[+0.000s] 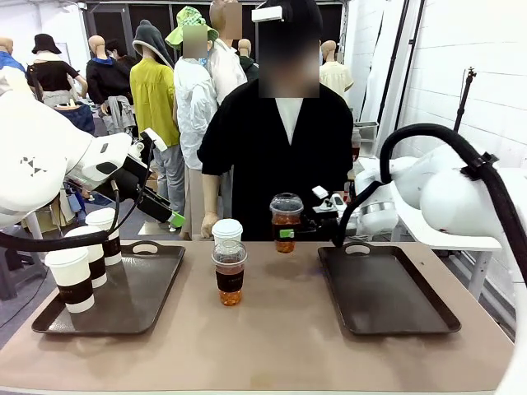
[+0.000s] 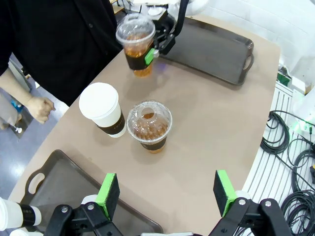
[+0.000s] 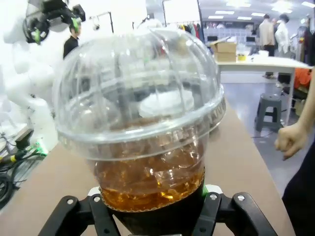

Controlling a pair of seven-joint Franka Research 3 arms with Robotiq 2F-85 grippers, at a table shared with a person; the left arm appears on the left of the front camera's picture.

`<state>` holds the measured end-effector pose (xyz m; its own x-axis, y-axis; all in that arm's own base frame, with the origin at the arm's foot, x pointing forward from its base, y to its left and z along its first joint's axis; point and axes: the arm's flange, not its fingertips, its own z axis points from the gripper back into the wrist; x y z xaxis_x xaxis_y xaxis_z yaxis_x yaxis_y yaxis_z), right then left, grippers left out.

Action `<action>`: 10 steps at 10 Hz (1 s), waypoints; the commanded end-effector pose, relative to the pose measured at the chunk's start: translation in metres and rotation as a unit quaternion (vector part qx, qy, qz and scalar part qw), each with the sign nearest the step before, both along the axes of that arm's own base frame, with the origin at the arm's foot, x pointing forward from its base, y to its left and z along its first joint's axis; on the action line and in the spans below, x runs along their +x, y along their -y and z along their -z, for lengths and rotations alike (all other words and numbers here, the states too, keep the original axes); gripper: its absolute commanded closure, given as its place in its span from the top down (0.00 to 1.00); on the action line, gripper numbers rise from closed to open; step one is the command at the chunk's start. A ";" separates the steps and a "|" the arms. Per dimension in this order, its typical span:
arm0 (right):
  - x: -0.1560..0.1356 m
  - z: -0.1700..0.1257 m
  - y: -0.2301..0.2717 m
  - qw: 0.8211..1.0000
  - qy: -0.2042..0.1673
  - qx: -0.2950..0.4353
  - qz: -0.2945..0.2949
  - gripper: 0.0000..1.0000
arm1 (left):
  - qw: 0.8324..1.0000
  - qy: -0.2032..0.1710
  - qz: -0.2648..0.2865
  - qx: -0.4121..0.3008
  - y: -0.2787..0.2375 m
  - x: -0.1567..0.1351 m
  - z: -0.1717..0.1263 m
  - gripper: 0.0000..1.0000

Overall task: Distribute the coffee onto the tray.
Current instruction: Pick up one iced Americano and place it on the right Handle tray.

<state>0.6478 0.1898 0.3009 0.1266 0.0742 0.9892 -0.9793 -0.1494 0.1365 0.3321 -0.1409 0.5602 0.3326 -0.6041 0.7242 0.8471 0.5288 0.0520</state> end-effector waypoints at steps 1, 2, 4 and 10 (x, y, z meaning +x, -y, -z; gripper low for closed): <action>-0.015 -0.023 0.041 1.000 -0.012 0.007 -0.003 0.61 | 1.000 -0.002 0.001 -0.004 -0.001 0.000 0.001 1.00; -0.017 -0.030 0.063 1.000 -0.013 0.014 -0.006 0.61 | 1.000 -0.002 0.001 -0.004 -0.001 0.000 0.001 1.00; -0.021 -0.035 0.107 1.000 -0.014 0.009 0.012 0.61 | 1.000 -0.002 0.001 -0.004 -0.001 0.000 0.001 1.00; -0.021 -0.016 0.169 0.998 -0.020 0.003 0.052 0.61 | 1.000 -0.002 0.001 -0.004 -0.001 0.000 0.001 1.00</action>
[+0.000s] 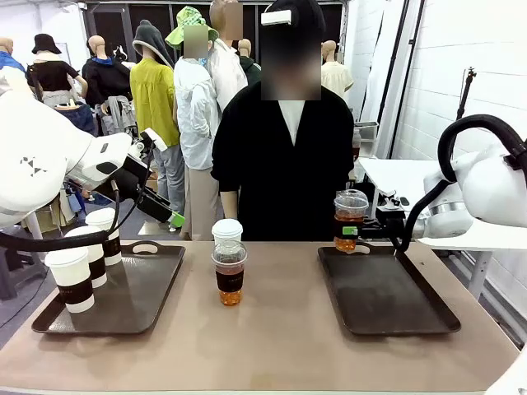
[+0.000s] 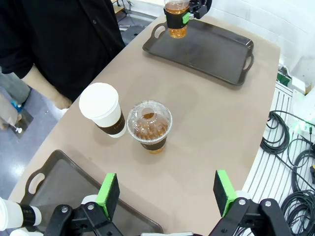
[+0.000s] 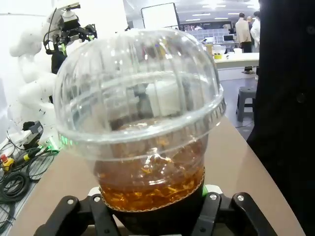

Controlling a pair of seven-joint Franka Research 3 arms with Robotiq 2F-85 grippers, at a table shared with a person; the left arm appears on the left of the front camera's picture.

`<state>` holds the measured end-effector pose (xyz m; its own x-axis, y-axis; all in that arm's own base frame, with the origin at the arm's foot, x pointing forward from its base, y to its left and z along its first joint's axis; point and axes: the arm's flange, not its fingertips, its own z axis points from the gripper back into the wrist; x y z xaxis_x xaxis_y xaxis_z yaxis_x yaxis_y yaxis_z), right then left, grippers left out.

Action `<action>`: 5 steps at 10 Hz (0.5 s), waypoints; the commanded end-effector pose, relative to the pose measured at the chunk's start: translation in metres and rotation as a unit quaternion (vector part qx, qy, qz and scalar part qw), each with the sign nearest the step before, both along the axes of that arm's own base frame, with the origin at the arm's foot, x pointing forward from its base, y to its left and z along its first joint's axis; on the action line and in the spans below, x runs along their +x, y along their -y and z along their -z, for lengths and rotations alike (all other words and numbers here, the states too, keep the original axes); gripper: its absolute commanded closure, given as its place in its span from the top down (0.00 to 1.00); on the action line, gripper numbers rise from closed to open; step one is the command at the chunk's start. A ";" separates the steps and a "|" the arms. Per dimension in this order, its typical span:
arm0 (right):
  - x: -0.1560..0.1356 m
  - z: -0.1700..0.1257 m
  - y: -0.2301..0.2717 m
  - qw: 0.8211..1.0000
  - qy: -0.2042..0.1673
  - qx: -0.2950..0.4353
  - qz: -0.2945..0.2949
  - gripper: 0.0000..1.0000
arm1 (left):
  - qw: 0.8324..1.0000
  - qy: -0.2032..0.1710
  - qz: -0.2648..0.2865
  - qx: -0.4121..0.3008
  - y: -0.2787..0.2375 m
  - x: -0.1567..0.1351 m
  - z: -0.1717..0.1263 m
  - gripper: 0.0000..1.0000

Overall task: Distribute the coffee onto the tray.
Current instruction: Pick up one iced Americano and place it on the right Handle tray.

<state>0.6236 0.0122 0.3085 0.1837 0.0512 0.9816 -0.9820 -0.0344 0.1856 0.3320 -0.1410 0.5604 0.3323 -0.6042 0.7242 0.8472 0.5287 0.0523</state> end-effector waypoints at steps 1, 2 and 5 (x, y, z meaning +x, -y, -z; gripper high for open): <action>0.004 -0.008 -0.008 1.000 0.006 0.001 -0.007 0.61 | 1.000 -0.002 0.001 -0.004 -0.001 0.000 0.001 1.00; 0.004 -0.008 -0.008 1.000 0.006 0.001 -0.007 0.61 | 1.000 -0.002 0.001 -0.004 -0.001 0.000 0.001 1.00; 0.001 -0.001 -0.006 1.000 0.001 0.000 -0.005 0.61 | 1.000 -0.002 0.001 -0.004 -0.001 0.000 0.001 1.00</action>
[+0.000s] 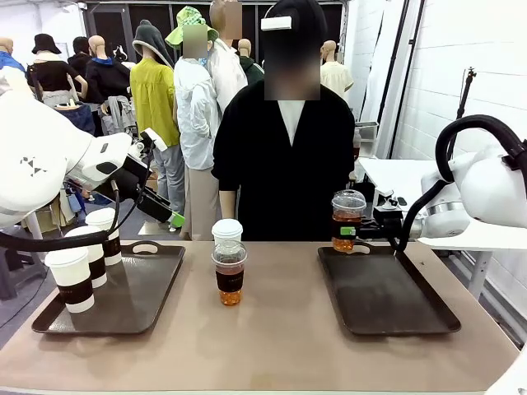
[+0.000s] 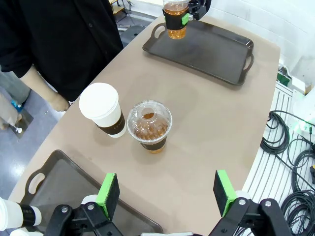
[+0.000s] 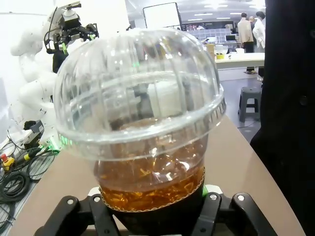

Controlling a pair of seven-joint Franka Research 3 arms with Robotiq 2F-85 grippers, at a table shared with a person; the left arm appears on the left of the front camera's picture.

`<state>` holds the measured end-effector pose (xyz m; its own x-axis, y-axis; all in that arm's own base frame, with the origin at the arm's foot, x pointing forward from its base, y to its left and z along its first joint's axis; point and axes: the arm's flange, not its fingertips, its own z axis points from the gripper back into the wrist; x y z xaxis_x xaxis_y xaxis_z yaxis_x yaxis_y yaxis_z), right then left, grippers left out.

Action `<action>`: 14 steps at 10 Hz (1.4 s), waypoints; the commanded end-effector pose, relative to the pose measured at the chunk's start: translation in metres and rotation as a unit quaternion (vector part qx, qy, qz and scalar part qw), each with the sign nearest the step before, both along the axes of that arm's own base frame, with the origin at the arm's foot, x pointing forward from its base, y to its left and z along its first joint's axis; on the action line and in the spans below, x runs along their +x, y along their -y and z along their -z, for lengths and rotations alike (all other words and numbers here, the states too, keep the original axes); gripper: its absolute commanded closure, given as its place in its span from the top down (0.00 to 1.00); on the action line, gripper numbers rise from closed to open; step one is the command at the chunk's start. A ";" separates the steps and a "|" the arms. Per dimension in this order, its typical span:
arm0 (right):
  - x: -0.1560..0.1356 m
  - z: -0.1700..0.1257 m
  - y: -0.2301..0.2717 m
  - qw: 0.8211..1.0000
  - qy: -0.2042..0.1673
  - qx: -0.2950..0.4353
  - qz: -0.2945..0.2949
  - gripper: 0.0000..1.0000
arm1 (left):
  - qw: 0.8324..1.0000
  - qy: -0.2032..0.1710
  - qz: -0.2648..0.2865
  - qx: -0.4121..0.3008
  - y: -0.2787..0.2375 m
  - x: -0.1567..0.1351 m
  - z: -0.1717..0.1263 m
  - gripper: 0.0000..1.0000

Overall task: Distribute the coffee onto the tray.
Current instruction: Pick up one iced Americano and place it on the right Handle tray.

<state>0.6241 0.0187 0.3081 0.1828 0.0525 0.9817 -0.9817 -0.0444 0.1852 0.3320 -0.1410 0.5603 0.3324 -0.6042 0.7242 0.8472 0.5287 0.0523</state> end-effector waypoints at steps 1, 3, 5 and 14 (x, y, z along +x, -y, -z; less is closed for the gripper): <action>0.001 0.004 0.004 1.000 0.009 -0.008 -0.001 0.61 | 1.000 -0.002 0.001 -0.004 -0.001 0.000 0.001 1.00; -0.002 0.015 0.023 1.000 0.021 -0.007 0.014 0.61 | 1.000 -0.002 0.001 -0.004 -0.001 0.000 0.001 1.00; -0.003 0.032 0.040 0.999 0.019 0.000 0.032 0.61 | 1.000 -0.002 0.001 -0.004 -0.001 0.000 0.001 1.00; 0.010 0.082 0.064 0.997 0.039 0.006 0.073 0.61 | 1.000 -0.002 0.001 -0.004 -0.001 0.000 0.001 1.00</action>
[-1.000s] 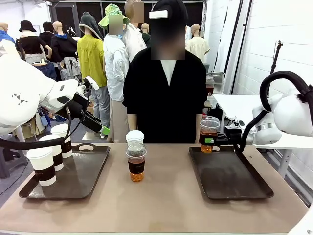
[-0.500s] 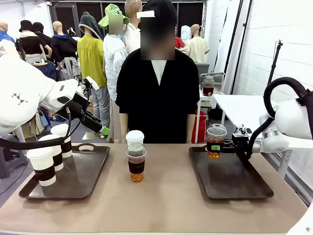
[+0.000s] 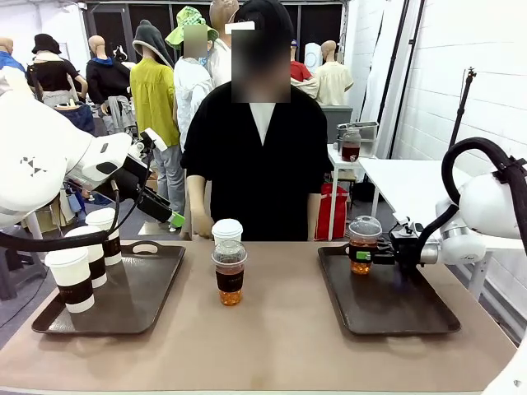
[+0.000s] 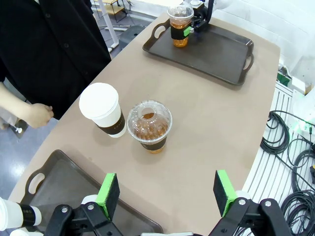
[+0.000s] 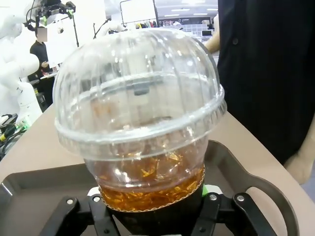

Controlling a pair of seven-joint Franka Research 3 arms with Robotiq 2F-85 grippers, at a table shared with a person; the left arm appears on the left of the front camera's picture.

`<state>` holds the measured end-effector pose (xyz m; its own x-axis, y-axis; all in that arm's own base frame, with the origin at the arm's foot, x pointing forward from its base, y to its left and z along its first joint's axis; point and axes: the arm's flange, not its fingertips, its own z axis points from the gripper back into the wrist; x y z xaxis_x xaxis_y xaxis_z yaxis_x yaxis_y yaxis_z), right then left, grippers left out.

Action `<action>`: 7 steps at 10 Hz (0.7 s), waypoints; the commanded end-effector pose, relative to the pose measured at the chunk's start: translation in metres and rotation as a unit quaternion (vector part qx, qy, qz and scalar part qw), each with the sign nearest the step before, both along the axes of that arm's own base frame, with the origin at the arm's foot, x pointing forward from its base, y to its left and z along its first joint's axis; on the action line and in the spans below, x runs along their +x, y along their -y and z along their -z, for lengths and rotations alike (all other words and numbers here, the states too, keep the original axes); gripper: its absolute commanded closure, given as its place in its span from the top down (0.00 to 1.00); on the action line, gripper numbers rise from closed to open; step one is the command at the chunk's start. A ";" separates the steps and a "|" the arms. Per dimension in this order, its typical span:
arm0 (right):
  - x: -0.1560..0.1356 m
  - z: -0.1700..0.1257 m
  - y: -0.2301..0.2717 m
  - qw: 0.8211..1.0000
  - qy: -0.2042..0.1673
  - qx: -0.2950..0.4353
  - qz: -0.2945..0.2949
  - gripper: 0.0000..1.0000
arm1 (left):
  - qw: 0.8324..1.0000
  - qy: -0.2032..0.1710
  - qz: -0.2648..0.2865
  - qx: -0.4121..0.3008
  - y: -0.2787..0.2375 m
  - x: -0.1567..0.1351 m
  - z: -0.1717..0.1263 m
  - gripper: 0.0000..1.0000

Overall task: Distribute the coffee onto the tray.
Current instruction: Pick up one iced Americano and place it on the right Handle tray.

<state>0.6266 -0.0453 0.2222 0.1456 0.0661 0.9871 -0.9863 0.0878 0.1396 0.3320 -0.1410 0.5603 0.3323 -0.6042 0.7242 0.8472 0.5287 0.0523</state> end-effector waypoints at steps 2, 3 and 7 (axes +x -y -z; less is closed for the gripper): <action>0.010 0.003 0.001 0.999 0.014 0.028 0.016 0.61 | 1.000 -0.002 0.001 -0.004 -0.001 0.000 0.001 1.00; 0.011 0.006 0.001 0.999 0.012 0.029 0.018 0.61 | 1.000 -0.002 0.001 -0.004 -0.001 0.000 0.001 1.00; 0.008 0.010 0.002 0.999 -0.014 0.015 0.026 0.81 | 1.000 -0.002 0.001 -0.004 -0.001 0.000 0.001 1.00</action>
